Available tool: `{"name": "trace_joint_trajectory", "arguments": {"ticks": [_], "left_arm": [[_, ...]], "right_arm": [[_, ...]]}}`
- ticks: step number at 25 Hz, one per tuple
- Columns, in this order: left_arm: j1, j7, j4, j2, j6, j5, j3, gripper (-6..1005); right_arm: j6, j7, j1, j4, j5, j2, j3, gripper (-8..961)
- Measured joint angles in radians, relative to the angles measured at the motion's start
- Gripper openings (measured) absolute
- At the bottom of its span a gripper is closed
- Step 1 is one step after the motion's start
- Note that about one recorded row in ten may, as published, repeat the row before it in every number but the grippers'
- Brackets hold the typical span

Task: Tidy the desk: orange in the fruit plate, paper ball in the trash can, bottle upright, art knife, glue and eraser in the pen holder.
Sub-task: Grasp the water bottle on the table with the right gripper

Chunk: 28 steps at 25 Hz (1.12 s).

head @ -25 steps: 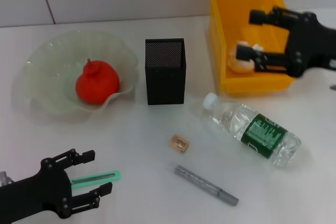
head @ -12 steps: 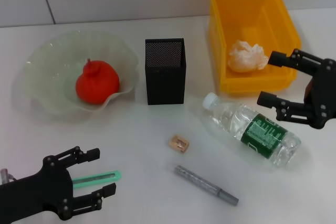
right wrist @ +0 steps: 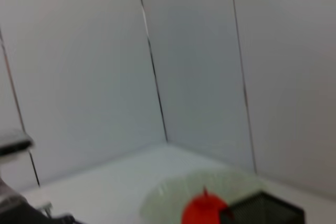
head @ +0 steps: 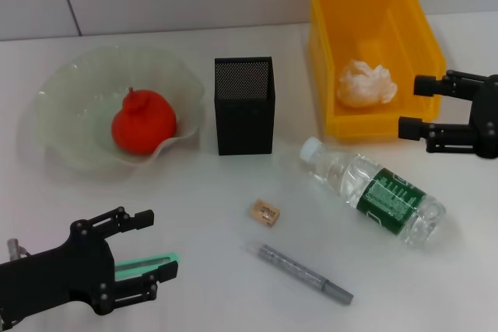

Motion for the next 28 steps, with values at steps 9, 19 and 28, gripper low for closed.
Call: {"name": "trace_joint_trajectory", "arguments": {"ticks": [9,19,28], "left_arm": [[0.002,0.013,-0.001,-0.002,-0.013,-0.001,0.0,765],[0.005,0.05,-0.031,-0.003,-0.022,-0.001,0.0,763],[0.006,0.065,-0.041,-0.003,-0.023,-0.001,0.0,760]], "right_arm": [[-0.123,0.682,0.272,-0.415,-0.562,-0.009,-0.136,824],[-0.203,0.852,0.477,-0.34,-0.913,0.007,-0.352,824],[-0.125,0.899,0.476,-0.226,-0.969,0.013,-0.462,824]]}}
